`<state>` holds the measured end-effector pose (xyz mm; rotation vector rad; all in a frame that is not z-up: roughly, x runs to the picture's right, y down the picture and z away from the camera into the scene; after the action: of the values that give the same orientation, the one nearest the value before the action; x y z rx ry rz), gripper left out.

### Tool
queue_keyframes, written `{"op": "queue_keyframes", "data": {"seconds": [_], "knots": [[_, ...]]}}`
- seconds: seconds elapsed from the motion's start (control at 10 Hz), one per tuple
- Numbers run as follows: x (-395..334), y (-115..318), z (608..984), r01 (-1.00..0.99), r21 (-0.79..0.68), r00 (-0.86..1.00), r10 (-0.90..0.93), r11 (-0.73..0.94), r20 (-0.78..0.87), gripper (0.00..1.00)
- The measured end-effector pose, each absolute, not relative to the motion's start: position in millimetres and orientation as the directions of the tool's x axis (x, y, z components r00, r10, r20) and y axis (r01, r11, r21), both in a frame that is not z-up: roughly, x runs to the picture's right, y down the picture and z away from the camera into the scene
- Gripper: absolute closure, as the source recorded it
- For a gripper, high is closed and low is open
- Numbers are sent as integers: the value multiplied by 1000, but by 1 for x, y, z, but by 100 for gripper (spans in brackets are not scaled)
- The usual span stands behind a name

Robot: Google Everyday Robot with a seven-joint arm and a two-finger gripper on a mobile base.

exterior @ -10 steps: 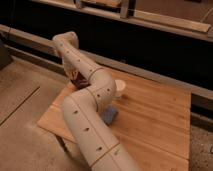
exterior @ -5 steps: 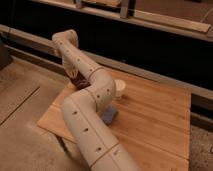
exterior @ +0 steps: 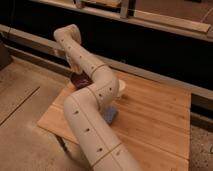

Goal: Push the ceramic bowl across the table

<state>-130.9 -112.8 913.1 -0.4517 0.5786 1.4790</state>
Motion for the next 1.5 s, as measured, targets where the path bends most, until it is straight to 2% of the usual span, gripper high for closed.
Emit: {"op": "queue_keyframes", "data": {"seconds": [1.5], "knots": [[-132,-112,914,-996,69,-3,789,50,-614,100]]}}
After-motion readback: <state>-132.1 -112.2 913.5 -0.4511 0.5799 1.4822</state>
